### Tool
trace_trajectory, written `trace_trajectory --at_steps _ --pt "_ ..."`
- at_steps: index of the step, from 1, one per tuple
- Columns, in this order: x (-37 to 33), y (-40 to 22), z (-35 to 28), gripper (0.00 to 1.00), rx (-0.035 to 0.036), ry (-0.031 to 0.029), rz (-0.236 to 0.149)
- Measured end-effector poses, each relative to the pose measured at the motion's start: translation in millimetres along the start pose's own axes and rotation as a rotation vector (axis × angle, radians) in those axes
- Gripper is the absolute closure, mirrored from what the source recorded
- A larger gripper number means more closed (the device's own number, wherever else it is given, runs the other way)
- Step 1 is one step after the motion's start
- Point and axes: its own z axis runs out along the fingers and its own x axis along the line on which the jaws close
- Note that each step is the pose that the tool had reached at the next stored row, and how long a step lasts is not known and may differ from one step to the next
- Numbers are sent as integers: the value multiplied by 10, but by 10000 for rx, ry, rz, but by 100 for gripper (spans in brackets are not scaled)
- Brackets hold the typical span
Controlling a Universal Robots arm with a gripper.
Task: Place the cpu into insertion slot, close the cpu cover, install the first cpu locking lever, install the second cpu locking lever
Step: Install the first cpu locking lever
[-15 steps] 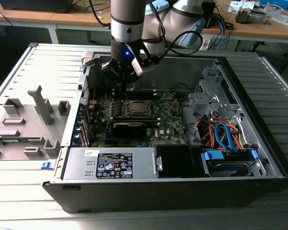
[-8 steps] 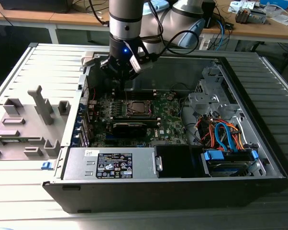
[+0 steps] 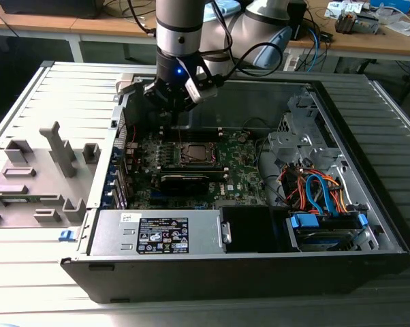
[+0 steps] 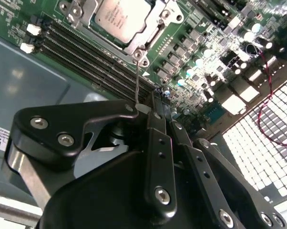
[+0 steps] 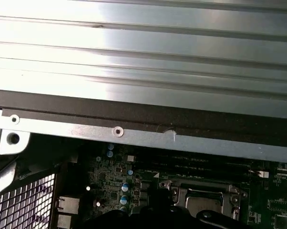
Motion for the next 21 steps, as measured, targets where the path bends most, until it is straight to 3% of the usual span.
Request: trace_trajectory --at_steps 21 --pt "-141 13 10 89 -2 9 1"
